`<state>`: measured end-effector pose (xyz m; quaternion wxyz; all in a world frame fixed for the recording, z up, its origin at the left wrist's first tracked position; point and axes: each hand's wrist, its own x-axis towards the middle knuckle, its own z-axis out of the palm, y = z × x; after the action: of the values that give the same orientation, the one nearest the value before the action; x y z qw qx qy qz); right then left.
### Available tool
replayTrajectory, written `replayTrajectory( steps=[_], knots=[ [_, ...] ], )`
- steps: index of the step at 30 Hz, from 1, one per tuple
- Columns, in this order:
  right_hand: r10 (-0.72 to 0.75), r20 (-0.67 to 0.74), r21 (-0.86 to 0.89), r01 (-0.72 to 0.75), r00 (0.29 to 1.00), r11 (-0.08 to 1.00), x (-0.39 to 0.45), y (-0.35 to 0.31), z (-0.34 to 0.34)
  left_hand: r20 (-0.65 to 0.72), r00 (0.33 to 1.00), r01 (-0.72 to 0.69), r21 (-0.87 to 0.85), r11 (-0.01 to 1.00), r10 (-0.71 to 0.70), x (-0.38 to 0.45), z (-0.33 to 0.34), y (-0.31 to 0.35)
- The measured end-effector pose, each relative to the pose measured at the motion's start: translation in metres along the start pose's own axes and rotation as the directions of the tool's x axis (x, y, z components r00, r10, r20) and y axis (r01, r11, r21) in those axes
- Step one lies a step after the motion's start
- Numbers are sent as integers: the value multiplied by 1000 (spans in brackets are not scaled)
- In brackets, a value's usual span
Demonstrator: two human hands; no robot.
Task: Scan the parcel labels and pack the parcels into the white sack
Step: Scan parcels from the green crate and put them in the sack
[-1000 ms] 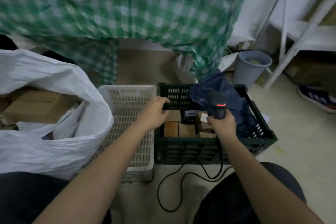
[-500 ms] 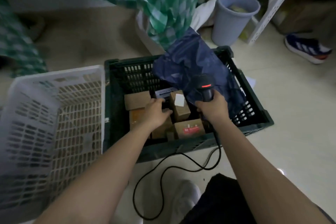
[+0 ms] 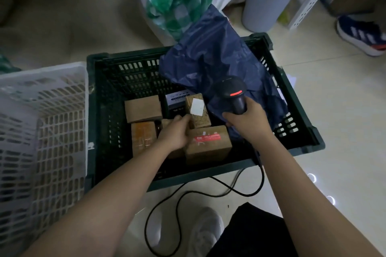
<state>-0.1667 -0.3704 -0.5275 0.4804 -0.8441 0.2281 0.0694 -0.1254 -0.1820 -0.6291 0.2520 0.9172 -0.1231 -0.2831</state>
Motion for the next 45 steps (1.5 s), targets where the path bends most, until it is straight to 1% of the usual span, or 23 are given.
replayTrajectory(
  steps=[2, 4, 6, 8, 10, 12, 14, 18, 23, 26, 29, 31, 34, 35, 37, 39, 40, 43, 45],
  knots=[
    [-5, 0, 18, 5, 1000, 1000, 0, -1, 0, -3, 997, -71, 45, 996, 71, -2, 0, -1],
    [0, 2, 39, 0, 1000, 999, 0, -1, 0, 21, 986, -166, 136, 977, 164, -6, 2, 2],
    [6, -3, 58, -6, 1000, 998, 0, 1, 1, 67, 971, -239, 252, 938, 230, -12, 1, 6],
    [12, -12, 72, -11, 1000, 997, -1, 2, 1, 171, 957, -282, 386, 878, 232, -18, -1, 10],
    [19, -12, 83, -18, 1000, 996, -2, 3, 2, 258, 946, -302, 484, 821, 196, -23, -2, 12],
    [26, -18, 94, -24, 1000, 995, -4, 3, 4, 284, 940, -317, 523, 791, 189, -25, -1, 15],
    [26, -22, 101, -24, 999, 995, -6, 3, 5, 274, 941, -320, 519, 793, 200, -22, -1, 19],
    [21, -1, 109, -21, 1000, 994, -12, -1, 9, 187, 965, -248, 421, 873, 184, -22, -8, 16],
    [61, 36, 267, -68, 998, 961, -17, -22, 22, 39, 988, -152, 276, 949, 147, -56, -45, 2],
    [47, 37, 343, -57, 998, 938, -25, -46, 32, -138, 979, -133, 134, 982, 152, -95, -73, -6],
    [10, 16, 433, -15, 1000, 901, -39, -73, 46, -321, 926, -183, 74, 980, 197, -143, -93, -16],
    [-18, -14, 446, 22, 1000, 895, -53, -86, 60, -414, 877, -213, 121, 969, 244, -175, -104, -27],
    [-67, -22, 441, 70, 998, 895, -86, -96, 84, -530, 800, -169, 254, 952, 283, -219, -114, -44],
    [-63, -5, 464, 58, 998, 884, -100, -98, 92, -555, 775, -154, 299, 942, 303, -233, -115, -49],
    [-14, 53, 522, -15, 999, 853, -130, -99, 108, -580, 740, -125, 380, 917, 341, -257, -111, -61],
    [58, 93, 558, -100, 994, 824, -158, -94, 124, -578, 720, -102, 460, 882, 385, -275, -97, -75],
    [84, 88, 556, -119, 993, 822, -169, -87, 132, -570, 715, -107, 483, 869, 405, -282, -87, -83],
    [101, 47, 537, -110, 994, 836, -202, -67, 151, -558, 731, -165, 413, 896, 392, -300, -57, -101],
    [125, 45, 529, -130, 991, 839, -216, -57, 158, -584, 718, -201, 346, 916, 379, -311, -46, -109]
  ],
)
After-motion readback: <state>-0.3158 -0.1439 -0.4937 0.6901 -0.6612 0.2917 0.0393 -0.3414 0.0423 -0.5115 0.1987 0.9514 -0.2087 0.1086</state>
